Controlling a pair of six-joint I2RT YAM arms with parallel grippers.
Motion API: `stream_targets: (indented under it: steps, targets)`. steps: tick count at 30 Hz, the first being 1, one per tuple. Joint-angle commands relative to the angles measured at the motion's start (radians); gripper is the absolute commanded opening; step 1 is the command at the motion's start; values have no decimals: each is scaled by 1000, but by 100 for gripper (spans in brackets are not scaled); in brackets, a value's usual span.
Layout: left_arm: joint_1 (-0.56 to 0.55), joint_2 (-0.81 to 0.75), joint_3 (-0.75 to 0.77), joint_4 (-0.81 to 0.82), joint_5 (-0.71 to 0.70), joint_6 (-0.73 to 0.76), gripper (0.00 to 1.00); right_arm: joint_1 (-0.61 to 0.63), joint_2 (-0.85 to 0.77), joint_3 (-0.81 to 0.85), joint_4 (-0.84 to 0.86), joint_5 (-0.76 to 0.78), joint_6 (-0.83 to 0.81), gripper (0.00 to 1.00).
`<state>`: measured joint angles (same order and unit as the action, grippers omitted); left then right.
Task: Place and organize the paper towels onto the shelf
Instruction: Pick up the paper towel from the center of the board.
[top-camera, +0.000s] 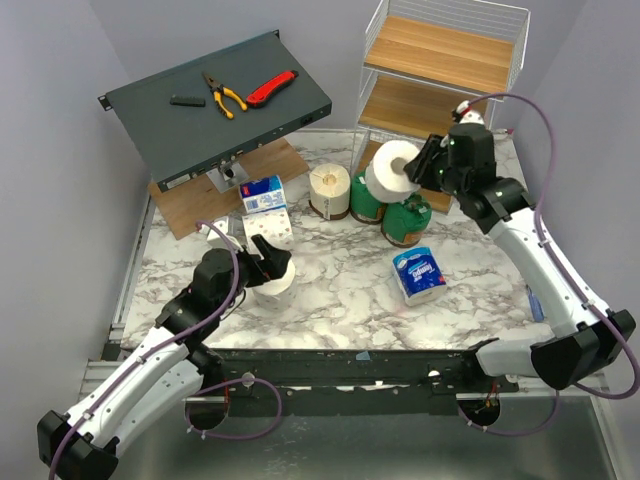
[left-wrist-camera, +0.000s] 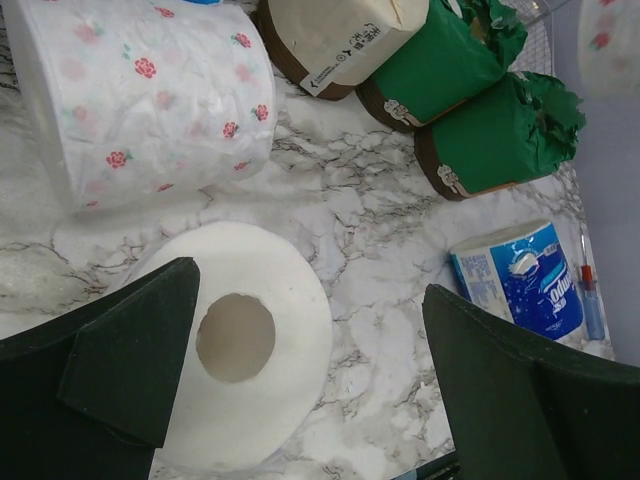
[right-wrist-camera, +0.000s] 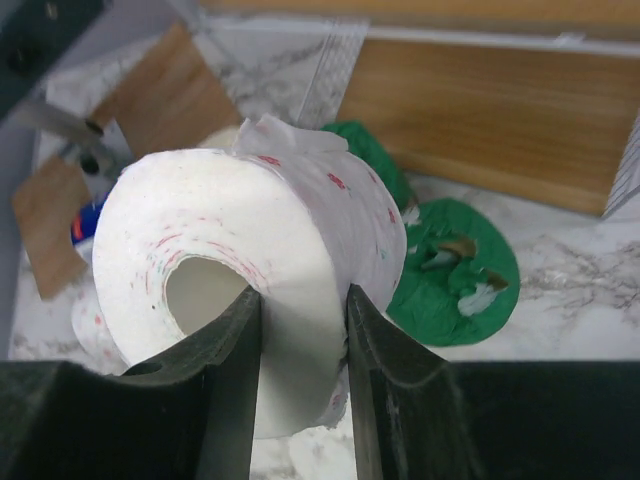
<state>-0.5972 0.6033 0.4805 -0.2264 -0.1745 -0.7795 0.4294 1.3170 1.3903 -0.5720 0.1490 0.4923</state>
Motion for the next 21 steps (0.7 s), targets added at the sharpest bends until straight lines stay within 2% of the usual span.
stream_targets:
  steps: [1, 9, 21]
  targets:
    - [5, -2, 33, -2, 19, -19, 98, -46, 31, 117, 87, 63, 73, 32]
    - [5, 5, 80, 23, 44, -31, 98, -51, 117, 246, 118, 119, 78, 32]
    - [6, 84, 187, 48, 83, -35, 98, -50, 190, 338, 146, 182, 52, 32]
